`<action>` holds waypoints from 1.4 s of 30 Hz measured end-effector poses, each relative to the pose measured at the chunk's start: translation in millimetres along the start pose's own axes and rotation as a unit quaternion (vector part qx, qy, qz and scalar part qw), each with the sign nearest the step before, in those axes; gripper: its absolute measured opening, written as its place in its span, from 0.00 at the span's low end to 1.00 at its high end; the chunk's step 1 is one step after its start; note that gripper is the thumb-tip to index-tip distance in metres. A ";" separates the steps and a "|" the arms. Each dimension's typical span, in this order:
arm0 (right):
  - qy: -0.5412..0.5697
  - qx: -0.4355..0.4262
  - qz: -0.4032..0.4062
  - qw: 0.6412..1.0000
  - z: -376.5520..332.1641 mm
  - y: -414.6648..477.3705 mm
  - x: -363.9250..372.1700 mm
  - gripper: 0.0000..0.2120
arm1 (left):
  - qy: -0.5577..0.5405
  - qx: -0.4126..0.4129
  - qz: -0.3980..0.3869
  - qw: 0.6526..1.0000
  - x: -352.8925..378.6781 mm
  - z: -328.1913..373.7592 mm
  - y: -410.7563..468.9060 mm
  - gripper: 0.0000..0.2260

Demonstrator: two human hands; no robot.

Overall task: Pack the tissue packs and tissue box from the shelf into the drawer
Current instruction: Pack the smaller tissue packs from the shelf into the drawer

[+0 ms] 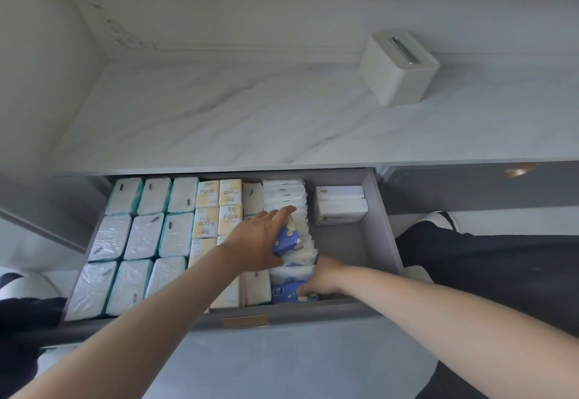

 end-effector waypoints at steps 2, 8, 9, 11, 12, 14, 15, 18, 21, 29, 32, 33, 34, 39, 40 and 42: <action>-0.014 -0.032 -0.007 0.999 -3.8 -5.1 -13.6 0.23 | 0.007 0.002 0.010 1.000 -6.1 1.2 -0.9 0.42; -0.195 -0.136 0.101 0.966 -12.1 -19.2 -32.5 0.16 | 0.118 0.007 0.001 0.993 -0.8 -0.4 -3.8 0.40; -0.200 -0.162 0.116 0.959 -14.4 -19.3 -29.6 0.18 | 0.124 0.005 -0.001 0.992 0.8 -1.0 -4.4 0.39; -0.172 -0.219 0.163 0.947 -21.7 -24.5 -31.5 0.17 | 0.131 0.010 0.012 0.991 0.4 1.3 -6.9 0.37; -0.140 -0.243 0.189 0.941 -22.9 -26.8 -35.1 0.14 | 0.135 0.015 0.024 0.990 -1.0 2.9 -8.3 0.37; -0.098 -0.273 0.221 0.931 -20.9 -28.9 -40.5 0.10 | 0.140 0.026 0.049 0.989 -2.0 5.0 -10.6 0.36; -0.096 -0.276 0.224 0.930 -19.2 -29.3 -40.1 0.10 | 0.146 0.030 0.053 0.987 -0.7 6.1 -12.1 0.36; -0.083 -0.227 0.160 0.957 -12.3 -20.5 -32.0 0.16 | 0.153 0.031 0.024 0.987 6.6 7.6 -14.3 0.40; -0.127 -0.160 0.097 0.974 -12.1 -18.4 -41.1 0.13 | 0.106 -0.005 0.018 0.994 3.4 6.4 -11.9 0.43; 0.300 -0.133 -0.064 0.942 -38.1 -40.3 -76.1 0.20 | -0.090 0.026 0.081 0.992 -24.0 27.7 -6.2 0.38; 0.340 -0.138 -0.172 0.914 -37.2 -51.6 -75.3 0.20 | -0.199 0.033 0.058 0.978 -22.9 38.8 -6.5 0.32; 0.326 -0.136 -0.173 0.919 -34.3 -53.2 -77.2 0.20 | -0.244 0.019 0.037 0.969 -20.4 40.8 -6.3 0.29; 0.304 -0.137 -0.160 0.929 -30.7 -53.3 -80.4 0.21 | -0.292 -0.001 0.006 0.957 -17.0 41.7 -6.4 0.26; 0.189 -0.123 -0.152 0.962 -9.8 -46.3 -82.1 0.19 | -0.341 -0.041 -0.119 0.931 -1.5 43.5 -10.2 0.19; 0.184 -0.105 -0.157 0.964 -4.3 -44.7 -80.1 0.20 | -0.310 -0.031 -0.117 0.943 -1.3 43.0 -11.8 0.17; 0.161 -0.068 -0.159 0.972 10.1 -39.3 -74.2 0.21 | -0.251 -0.020 -0.086 0.964 -2.6 38.6 -14.2 0.11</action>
Point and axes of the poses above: each hand's wrist, its own y-axis towards the middle knuckle, its own x-axis out of the palm, z = x × y, the point moved 6 cm from there along y, towards the middle knuckle, and after that the axes turned 2 degrees about -x, right-handed, at the moved point
